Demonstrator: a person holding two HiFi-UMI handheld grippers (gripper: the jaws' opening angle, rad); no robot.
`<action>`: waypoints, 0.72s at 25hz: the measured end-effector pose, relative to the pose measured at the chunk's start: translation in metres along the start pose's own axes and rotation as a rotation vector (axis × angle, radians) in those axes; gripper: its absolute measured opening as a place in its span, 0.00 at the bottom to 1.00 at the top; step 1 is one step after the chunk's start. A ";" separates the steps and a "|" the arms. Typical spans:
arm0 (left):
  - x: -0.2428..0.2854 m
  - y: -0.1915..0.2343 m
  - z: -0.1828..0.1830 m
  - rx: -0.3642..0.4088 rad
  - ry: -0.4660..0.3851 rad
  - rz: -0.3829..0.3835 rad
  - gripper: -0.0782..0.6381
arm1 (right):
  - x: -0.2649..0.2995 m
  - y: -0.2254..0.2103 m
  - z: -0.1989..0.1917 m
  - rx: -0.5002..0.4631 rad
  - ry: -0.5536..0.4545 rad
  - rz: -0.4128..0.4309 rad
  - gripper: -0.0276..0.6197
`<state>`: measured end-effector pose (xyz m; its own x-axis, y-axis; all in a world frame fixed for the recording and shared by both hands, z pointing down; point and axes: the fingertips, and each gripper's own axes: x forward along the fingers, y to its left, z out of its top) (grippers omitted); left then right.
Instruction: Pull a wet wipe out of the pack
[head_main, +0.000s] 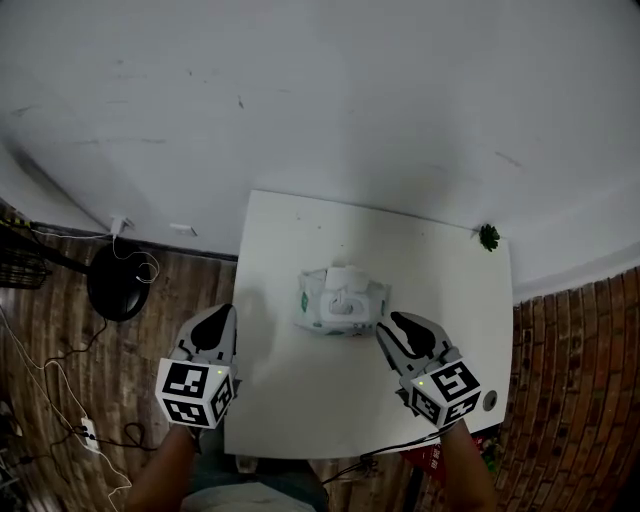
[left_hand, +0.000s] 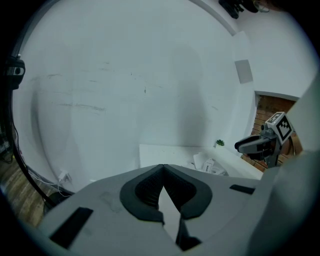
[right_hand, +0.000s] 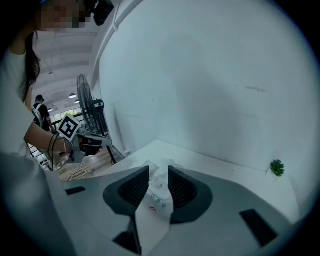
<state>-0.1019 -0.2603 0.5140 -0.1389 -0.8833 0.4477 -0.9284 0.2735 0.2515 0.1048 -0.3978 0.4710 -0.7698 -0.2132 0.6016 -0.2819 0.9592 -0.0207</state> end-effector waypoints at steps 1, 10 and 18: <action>0.000 0.001 0.000 0.007 0.001 0.006 0.11 | 0.004 -0.001 0.000 -0.020 0.014 0.022 0.23; -0.005 0.011 -0.005 0.006 0.008 0.055 0.11 | 0.046 -0.003 -0.010 -0.144 0.152 0.195 0.23; -0.010 0.021 -0.011 -0.068 0.014 0.080 0.11 | 0.073 -0.003 -0.025 -0.176 0.251 0.240 0.22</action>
<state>-0.1161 -0.2417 0.5245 -0.2064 -0.8525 0.4803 -0.8889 0.3685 0.2721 0.0632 -0.4115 0.5351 -0.6313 0.0520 0.7738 0.0086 0.9982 -0.0601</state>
